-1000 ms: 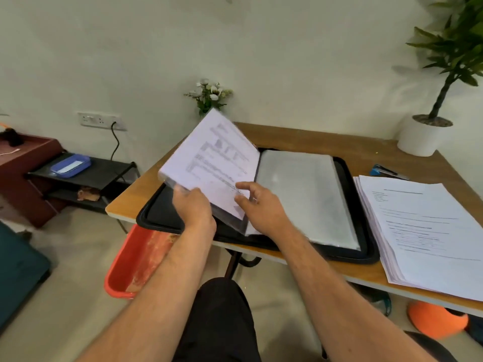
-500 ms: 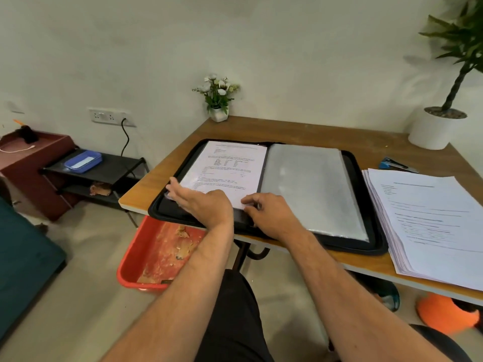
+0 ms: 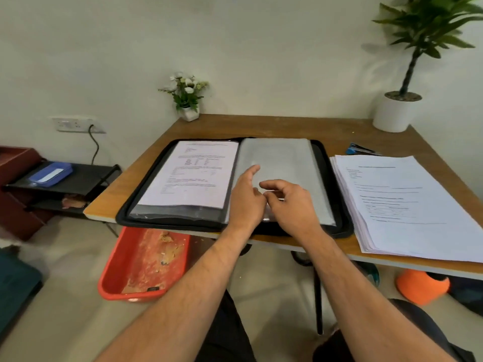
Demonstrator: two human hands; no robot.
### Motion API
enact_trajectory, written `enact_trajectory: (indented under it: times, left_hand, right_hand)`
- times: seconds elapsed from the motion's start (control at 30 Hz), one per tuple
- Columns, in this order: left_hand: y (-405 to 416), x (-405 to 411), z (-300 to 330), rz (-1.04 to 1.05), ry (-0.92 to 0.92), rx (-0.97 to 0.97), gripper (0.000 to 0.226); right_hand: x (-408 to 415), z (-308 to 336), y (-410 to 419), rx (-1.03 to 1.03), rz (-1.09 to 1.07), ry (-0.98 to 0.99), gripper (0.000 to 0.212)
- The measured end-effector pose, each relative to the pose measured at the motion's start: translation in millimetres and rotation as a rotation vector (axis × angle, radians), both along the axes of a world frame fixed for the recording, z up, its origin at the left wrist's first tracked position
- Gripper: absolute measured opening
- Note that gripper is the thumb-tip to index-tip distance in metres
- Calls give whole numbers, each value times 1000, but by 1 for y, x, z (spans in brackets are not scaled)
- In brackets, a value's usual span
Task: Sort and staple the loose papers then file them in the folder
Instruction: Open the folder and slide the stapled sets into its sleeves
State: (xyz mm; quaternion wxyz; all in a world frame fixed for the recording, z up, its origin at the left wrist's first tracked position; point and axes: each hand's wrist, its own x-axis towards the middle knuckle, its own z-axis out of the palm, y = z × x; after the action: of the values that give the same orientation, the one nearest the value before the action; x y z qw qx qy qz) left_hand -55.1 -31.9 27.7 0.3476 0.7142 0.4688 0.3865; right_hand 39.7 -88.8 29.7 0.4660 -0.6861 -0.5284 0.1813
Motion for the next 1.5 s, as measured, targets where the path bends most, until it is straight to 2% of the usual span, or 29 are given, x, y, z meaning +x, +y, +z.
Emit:
enact_trajectory:
  times: [0.23,0.47,0.57,0.73,0.83,1.03,1.17,1.3,1.37,1.43,1.5]
  left_hand:
    - [-20,65,-7,-273,134,104,46]
    - [-34,146,-11,-428,368,195,40]
    - [-31,160,-15,-413,391,200,37]
    - [-29,189,-8,-296,382,153,42]
    - [-21,199,-7,-319,456,209,46]
    - [-19,193,-32,-281,414,321,49]
    - [-19,201,-34,-300,503,341,50]
    - [-18,203,-36,-301,529,364,48]
    - [-15,204,-36,-298,532,360,48]
    - [-15,204,-38,-299,536,358,49]
    - [-18,205,-40,-313,538,352,49]
  right_hand:
    - [78,14,-60,108,-280,-119,23]
    - [178,0,-112,-81,-606,-350,24]
    - [206,-9,-129,-184,-742,-403,30]
    - [216,-7,-139,-284,-735,-387,38]
    - [219,-9,-138,-332,-752,-327,42]
    - [239,-7,-126,-397,-919,-221,52]
    - [250,-5,-127,-391,-972,-186,49]
    - [260,-6,-126,-299,-983,-112,49]
    - [263,-6,-125,-272,-958,-39,43]
    - [267,-6,-128,-247,-918,50,19]
    - [271,-4,-131,-216,-885,76,11]
